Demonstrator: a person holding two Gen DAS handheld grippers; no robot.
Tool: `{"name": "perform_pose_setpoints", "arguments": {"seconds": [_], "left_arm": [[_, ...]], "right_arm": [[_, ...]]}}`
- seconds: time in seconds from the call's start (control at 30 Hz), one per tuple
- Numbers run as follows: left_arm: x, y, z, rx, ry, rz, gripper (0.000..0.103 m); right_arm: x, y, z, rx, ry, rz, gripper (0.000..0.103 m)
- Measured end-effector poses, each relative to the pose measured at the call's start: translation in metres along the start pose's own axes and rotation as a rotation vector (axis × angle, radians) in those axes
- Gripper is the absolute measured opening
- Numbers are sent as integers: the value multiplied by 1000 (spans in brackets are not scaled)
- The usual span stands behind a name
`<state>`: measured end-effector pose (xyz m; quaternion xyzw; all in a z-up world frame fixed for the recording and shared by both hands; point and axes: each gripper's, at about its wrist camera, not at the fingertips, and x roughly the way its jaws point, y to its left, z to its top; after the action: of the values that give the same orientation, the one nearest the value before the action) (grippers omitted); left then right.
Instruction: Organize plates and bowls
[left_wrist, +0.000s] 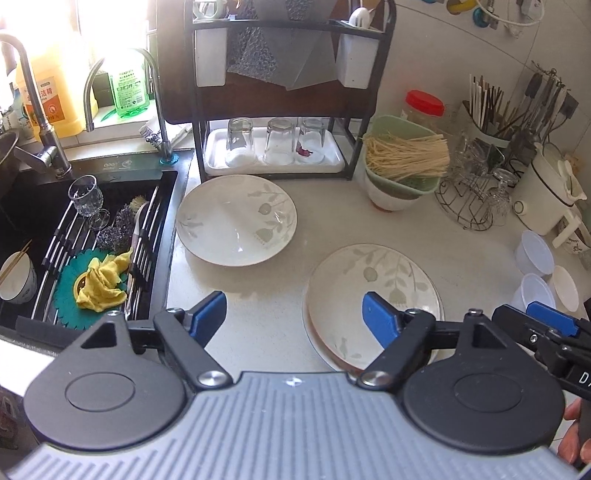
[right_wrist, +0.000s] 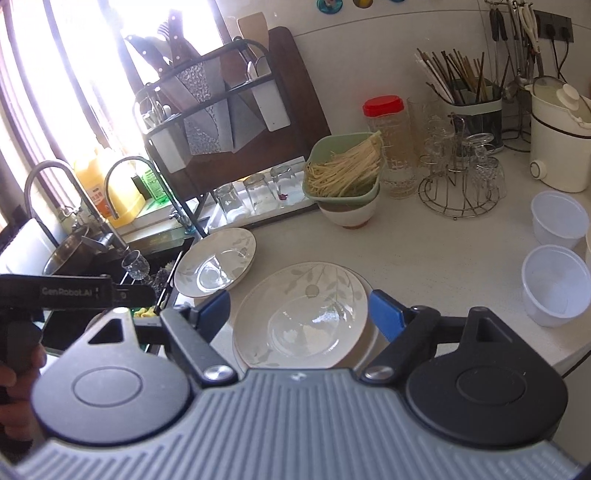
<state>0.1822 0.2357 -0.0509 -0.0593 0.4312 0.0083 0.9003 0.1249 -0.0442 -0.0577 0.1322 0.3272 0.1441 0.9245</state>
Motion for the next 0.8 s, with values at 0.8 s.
{"name": "perform_pose_setpoints", "arguments": {"seconds": [0.8], "left_arm": [[129, 103, 71, 69, 101, 23, 84]], "right_arm": [[134, 61, 25, 42, 89, -41, 83]]}}
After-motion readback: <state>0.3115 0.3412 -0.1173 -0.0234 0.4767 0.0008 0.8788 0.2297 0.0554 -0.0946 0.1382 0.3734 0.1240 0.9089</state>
